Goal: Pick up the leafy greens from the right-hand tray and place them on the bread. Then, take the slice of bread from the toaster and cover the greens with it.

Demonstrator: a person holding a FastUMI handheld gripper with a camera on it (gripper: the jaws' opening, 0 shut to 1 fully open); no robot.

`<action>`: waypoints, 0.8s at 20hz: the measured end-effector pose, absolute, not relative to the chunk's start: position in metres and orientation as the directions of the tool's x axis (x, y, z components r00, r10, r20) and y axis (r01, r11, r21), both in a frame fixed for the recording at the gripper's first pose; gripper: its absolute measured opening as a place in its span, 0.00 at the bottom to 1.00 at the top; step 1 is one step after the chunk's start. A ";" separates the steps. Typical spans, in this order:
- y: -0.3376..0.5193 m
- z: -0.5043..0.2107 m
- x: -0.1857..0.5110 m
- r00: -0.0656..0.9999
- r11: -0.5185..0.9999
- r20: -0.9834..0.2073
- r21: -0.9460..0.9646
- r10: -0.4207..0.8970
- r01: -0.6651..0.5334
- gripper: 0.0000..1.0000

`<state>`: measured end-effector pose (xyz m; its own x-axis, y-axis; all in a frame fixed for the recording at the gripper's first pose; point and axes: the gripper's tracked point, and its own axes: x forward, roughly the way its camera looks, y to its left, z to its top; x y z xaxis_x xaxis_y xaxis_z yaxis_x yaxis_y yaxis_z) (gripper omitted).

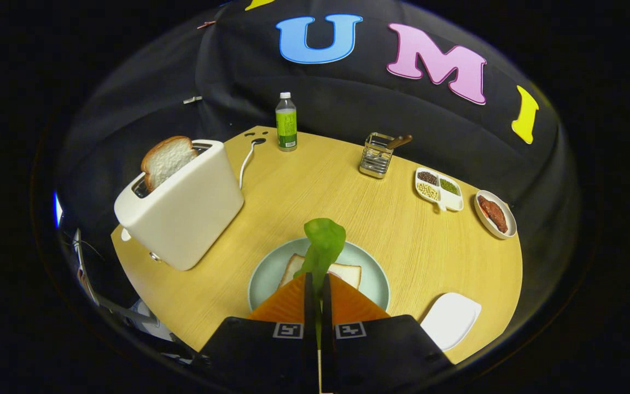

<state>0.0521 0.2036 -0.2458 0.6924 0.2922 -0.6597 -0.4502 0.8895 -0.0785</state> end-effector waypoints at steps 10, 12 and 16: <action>0.211 -0.274 0.059 0.667 0.892 -0.703 -0.103 0.248 -0.440 0.30; 0.210 -0.277 0.059 0.667 0.895 -0.708 -0.112 0.233 -0.432 0.47; 0.211 -0.272 0.059 0.677 0.904 -0.697 -0.096 0.237 -0.416 0.92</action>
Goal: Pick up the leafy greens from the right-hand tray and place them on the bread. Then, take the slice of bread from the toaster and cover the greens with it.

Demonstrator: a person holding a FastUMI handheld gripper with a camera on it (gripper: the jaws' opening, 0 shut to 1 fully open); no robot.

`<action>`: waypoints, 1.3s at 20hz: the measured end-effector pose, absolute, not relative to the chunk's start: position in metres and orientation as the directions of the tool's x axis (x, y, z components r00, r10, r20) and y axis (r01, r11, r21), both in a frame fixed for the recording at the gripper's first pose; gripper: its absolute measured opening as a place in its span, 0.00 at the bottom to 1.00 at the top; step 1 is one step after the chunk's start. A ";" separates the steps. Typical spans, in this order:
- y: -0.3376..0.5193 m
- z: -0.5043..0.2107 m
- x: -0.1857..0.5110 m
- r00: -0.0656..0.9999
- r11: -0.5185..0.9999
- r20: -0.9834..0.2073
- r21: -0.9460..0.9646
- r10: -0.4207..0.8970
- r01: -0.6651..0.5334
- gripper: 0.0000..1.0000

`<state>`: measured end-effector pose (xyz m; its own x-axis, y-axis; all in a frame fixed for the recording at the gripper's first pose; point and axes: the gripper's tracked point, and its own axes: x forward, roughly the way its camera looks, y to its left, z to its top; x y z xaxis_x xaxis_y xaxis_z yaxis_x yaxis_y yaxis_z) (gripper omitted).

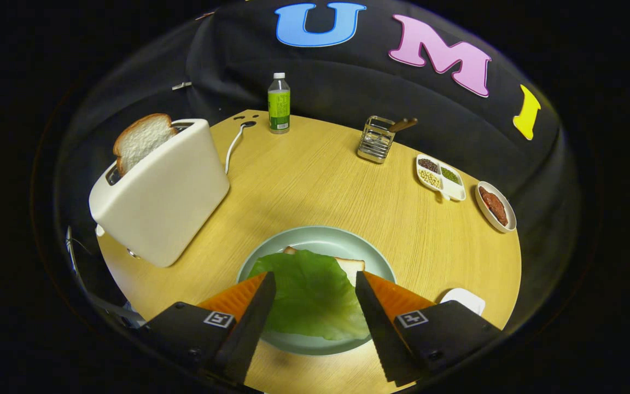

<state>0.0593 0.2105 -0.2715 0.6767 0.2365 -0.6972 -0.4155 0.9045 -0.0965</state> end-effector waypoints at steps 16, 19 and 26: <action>0.312 -0.127 0.037 0.731 0.809 -0.483 -0.077 0.481 -0.583 0.98; 0.348 -0.114 0.028 0.705 0.779 -0.461 -0.045 0.539 -0.625 0.98; 0.413 -0.108 0.018 0.655 0.723 -0.448 -0.030 0.608 -0.691 0.98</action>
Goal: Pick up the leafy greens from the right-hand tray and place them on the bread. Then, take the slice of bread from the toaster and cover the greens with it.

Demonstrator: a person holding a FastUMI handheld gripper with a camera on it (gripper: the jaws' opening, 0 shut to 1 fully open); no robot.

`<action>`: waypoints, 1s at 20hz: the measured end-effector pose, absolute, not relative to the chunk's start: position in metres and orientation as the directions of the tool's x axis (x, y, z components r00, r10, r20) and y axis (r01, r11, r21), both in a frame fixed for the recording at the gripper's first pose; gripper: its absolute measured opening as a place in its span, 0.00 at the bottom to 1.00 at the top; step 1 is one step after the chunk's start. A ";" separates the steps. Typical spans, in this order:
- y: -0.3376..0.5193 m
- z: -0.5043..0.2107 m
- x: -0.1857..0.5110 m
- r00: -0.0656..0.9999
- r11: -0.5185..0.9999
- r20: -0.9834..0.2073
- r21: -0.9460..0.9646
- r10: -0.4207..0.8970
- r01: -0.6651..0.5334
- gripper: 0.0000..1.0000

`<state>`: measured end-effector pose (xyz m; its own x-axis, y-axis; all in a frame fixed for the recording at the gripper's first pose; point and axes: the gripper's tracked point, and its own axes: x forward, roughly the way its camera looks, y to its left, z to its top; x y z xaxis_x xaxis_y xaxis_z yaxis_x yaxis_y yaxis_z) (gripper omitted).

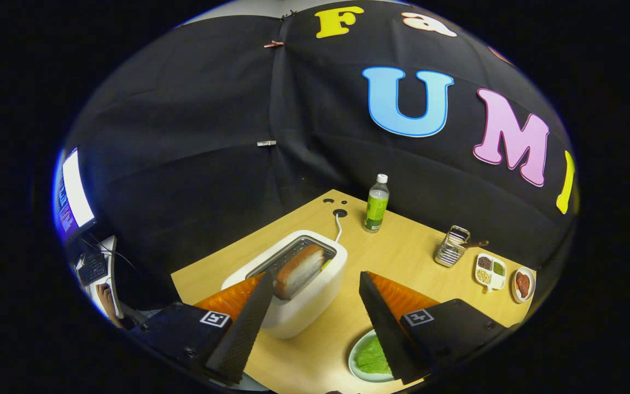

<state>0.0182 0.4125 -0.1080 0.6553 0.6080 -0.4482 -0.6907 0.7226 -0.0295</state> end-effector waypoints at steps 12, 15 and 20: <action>0.470 -0.169 0.042 0.642 0.748 -0.542 -0.037 0.542 -0.662 0.98; 0.481 -0.179 0.050 0.643 0.758 -0.553 -0.029 0.531 -0.651 0.98; 0.481 -0.191 0.061 0.642 0.800 -0.588 0.016 0.492 -0.599 0.80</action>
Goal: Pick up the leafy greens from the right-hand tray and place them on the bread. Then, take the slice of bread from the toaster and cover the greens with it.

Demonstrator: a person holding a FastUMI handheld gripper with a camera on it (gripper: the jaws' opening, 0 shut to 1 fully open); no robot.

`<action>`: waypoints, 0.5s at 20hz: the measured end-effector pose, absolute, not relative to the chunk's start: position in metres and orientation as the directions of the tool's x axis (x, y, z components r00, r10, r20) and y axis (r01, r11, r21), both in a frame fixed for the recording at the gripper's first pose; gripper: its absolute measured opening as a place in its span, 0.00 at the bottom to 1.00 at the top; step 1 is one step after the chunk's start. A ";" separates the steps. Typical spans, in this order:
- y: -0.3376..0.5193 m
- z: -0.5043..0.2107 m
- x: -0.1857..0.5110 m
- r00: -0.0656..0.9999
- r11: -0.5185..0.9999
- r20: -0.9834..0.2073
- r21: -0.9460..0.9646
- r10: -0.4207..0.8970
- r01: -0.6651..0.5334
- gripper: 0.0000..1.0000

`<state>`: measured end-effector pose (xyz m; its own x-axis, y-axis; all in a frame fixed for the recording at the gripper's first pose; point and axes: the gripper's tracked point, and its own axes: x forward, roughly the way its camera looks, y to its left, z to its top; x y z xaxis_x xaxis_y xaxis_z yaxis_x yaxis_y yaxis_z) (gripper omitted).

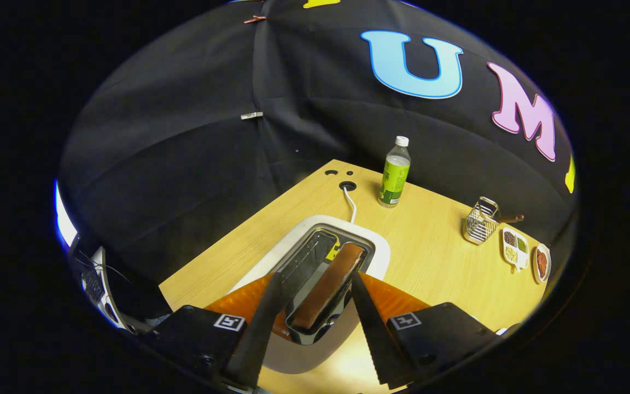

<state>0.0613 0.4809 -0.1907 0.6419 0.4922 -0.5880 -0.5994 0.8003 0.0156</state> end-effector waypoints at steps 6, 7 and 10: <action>0.477 -0.197 0.063 0.616 0.814 -0.627 0.049 0.476 -0.579 0.31; 0.477 -0.198 0.063 0.607 0.815 -0.634 0.064 0.478 -0.575 0.27; 0.477 -0.197 0.061 0.579 0.828 -0.655 0.133 0.486 -0.545 0.17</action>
